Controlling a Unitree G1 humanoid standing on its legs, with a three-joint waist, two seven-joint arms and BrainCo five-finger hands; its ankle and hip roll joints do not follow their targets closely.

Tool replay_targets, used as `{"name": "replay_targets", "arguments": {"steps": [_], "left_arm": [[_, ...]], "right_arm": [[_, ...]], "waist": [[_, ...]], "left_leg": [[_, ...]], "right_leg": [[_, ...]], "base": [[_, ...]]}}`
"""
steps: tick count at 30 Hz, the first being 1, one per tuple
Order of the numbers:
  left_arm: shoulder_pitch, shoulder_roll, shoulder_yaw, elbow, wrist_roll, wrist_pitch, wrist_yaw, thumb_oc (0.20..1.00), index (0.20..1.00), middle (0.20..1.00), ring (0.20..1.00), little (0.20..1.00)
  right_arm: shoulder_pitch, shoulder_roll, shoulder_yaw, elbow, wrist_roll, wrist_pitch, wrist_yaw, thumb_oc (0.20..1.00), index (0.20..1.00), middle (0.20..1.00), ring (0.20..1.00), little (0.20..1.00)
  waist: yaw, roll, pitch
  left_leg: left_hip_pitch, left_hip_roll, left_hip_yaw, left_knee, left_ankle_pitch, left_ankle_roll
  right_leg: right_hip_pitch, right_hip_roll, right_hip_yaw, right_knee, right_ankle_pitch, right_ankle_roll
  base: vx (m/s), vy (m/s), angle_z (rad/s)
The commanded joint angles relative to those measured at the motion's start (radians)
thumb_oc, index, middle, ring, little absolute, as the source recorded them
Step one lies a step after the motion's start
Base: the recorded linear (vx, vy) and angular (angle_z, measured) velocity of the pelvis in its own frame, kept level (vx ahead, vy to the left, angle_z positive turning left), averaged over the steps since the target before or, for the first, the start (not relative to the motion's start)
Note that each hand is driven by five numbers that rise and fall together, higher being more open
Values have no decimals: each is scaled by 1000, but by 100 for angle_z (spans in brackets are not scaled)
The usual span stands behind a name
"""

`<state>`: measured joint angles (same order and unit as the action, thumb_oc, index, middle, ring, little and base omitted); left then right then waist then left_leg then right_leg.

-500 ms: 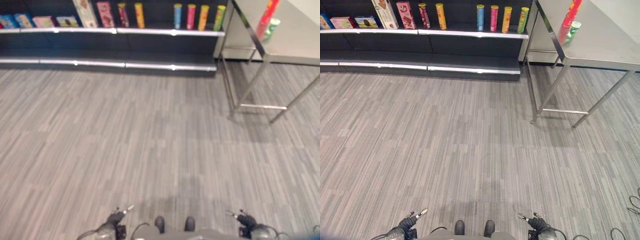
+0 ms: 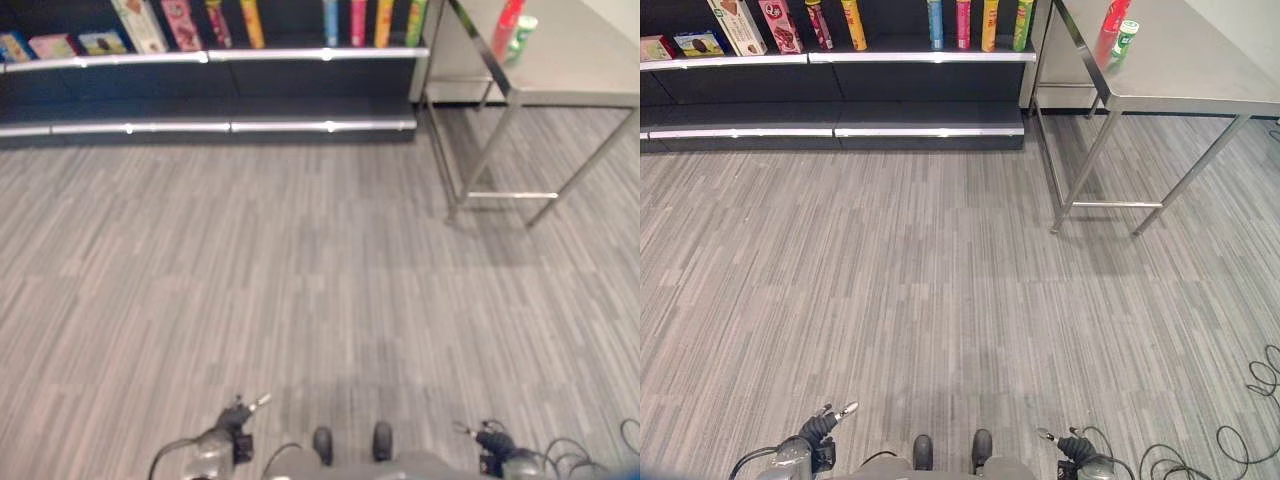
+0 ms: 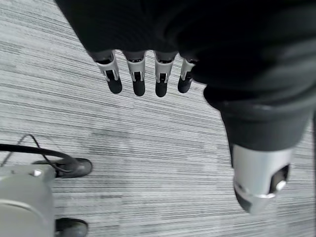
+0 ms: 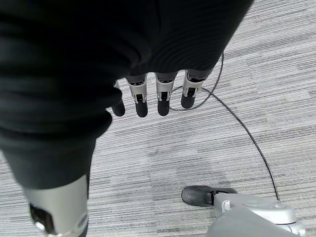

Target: Put the goods on the table back onto the shelves and tidy them up.

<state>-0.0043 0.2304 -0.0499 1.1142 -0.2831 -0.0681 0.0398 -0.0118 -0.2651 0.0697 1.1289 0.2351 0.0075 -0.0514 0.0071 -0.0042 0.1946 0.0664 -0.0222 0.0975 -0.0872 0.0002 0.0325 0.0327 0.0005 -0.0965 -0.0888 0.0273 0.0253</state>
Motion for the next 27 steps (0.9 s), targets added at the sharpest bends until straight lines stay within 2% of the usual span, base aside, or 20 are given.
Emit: {"name": "replay_targets", "arguments": {"steps": [1,2,3,4,6,7,9,12,13,14,15,17,18,20,21,22,23,24,25,27], "left_arm": [[-32,21,-22,43,29,-20,8,1000,1000,1000,1000,1000],[-31,21,-23,44,33,-16,6,1000,1000,1000,1000,1000],[-33,23,-24,44,35,-14,6,1000,1000,1000,1000,1000],[-38,27,-20,55,40,-11,5,1000,1000,1000,1000,1000],[-39,29,-20,39,26,-9,9,1000,1000,1000,1000,1000],[-43,30,-19,32,18,-12,12,1000,1000,1000,1000,1000],[-47,32,-21,27,11,-15,13,1000,1000,1000,1000,1000],[-46,31,-9,30,-2,-21,15,1000,1000,1000,1000,1000],[-46,30,-9,30,-2,-21,15,1000,1000,1000,1000,1000],[-46,23,-9,37,1,-20,10,1000,1000,1000,1000,1000],[-46,20,-8,34,-7,-24,6,1000,1000,1000,1000,1000],[-37,15,-14,3,-31,-25,5,1000,1000,1000,1000,1000],[-33,17,-16,-24,-43,-24,2,1000,1000,1000,1000,1000],[-25,22,-15,-35,-45,-22,3,1000,1000,1000,1000,1000],[-26,27,-15,-51,-51,-17,7,1000,1000,1000,1000,1000],[-29,29,-7,-48,-56,-18,16,1000,1000,1000,1000,1000],[-26,34,-5,-41,-52,-15,23,1000,1000,1000,1000,1000],[-27,34,-5,-41,-52,-15,23,1000,1000,1000,1000,1000],[-30,33,-6,-33,-52,-16,24,1000,1000,1000,1000,1000],[-29,32,-11,-23,-43,-14,20,1000,1000,1000,1000,1000]], "right_arm": [[-27,-23,30,-21,-23,-12,7,1000,1000,1000,1000,1000],[-22,-25,27,-33,-23,-13,8,1000,1000,1000,1000,1000],[-18,-26,24,-42,-17,-13,7,1000,1000,1000,1000,1000],[-7,-22,22,-43,-6,-16,5,1000,1000,1000,1000,1000],[5,-19,16,-33,-1,-18,1,1000,1000,1000,1000,1000],[5,-19,19,-28,-5,-15,3,1000,1000,1000,1000,1000],[4,-20,25,-33,-1,-14,7,1000,1000,1000,1000,1000],[12,-18,29,-49,-1,-12,7,1000,1000,1000,1000,1000],[12,-19,29,-49,-1,-12,6,1000,1000,1000,1000,1000],[24,-14,29,-57,-8,-12,10,1000,1000,1000,1000,1000],[30,-15,29,-60,-8,-14,10,1000,1000,1000,1000,1000],[48,-26,24,-62,-12,-15,14,1000,1000,1000,1000,1000],[50,-28,19,-74,2,-19,12,1000,1000,1000,1000,1000],[36,-37,13,-88,48,-42,3,1000,1000,1000,1000,1000],[25,-39,13,-97,58,-38,0,1000,1000,1000,1000,1000],[11,-47,21,-98,65,-39,-8,1000,1000,1000,1000,1000],[-6,-55,19,-100,79,-34,-22,1000,1000,1000,1000,1000],[-6,-55,19,-100,79,-34,-22,1000,1000,1000,1000,1000],[-14,-58,16,-94,85,-34,-23,1000,1000,1000,1000,1000],[-22,-64,13,-86,86,-35,-26,1000,1000,1000,1000,1000]], "waist": [[9,-23,15],[4,-22,44],[0,-19,54],[-12,-7,71],[-14,9,69],[-19,9,70],[-36,8,73],[-79,-12,74],[-80,-4,76],[-99,-11,66],[-101,-6,63],[-99,11,37],[-100,11,33],[-92,4,43],[-79,-11,57],[-64,-23,70],[-36,-55,90],[-38,-58,89],[-26,-67,95],[-3,-70,101]], "left_leg": [[1,20,-89,19,-74,-36],[15,-11,-99,45,-98,1],[12,-21,-107,61,-103,17],[28,-27,-124,68,-111,34],[48,-13,-145,58,-122,30],[81,-4,-154,35,-136,20],[122,10,-172,17,-162,2],[200,17,-222,0,-206,-31],[205,27,-222,0,-211,-33],[248,41,-243,0,-230,-54],[270,53,-255,8,-231,-66],[251,106,-278,167,-150,-112],[192,113,-273,296,-65,-136],[66,123,-239,560,85,-153],[-9,122,-217,682,116,-136],[-56,133,-188,773,111,-110],[-171,119,-141,866,40,-68],[-173,116,-142,864,43,-68],[-218,99,-133,853,7,-59],[-302,70,-100,697,-24,-61]], "right_leg": [[-79,-174,-12,233,-62,151],[-166,-209,28,427,14,159],[-206,-217,47,511,49,148],[-272,-214,66,658,73,117],[-342,-227,35,739,66,109],[-355,-219,2,682,30,105],[-379,-184,-42,518,22,117],[-421,-134,-87,182,101,167],[-411,-125,-94,171,104,166],[-427,-96,-98,78,126,180],[-418,-84,-107,70,133,175],[-378,-68,-104,143,122,129],[-345,-63,-108,149,107,109],[-269,-39,-116,141,66,60],[-230,-31,-112,134,48,37],[-195,-18,-101,126,25,14],[-125,-20,-72,100,0,2],[-127,-24,-73,100,0,2],[-95,-26,-58,87,-10,2],[-31,-19,-28,61,-41,11]], "base": [[23,405,-14],[33,413,-38],[134,407,-75],[186,265,-27],[363,135,36],[413,-19,24],[441,-120,9],[492,-132,14],[661,-139,57],[664,-153,74],[1109,-298,119],[867,-309,129],[500,-263,83],[425,-278,67],[433,-305,47],[540,-340,-2],[421,-241,-47],[412,-161,-62],[300,-34,-44],[578,44,-18]]}}
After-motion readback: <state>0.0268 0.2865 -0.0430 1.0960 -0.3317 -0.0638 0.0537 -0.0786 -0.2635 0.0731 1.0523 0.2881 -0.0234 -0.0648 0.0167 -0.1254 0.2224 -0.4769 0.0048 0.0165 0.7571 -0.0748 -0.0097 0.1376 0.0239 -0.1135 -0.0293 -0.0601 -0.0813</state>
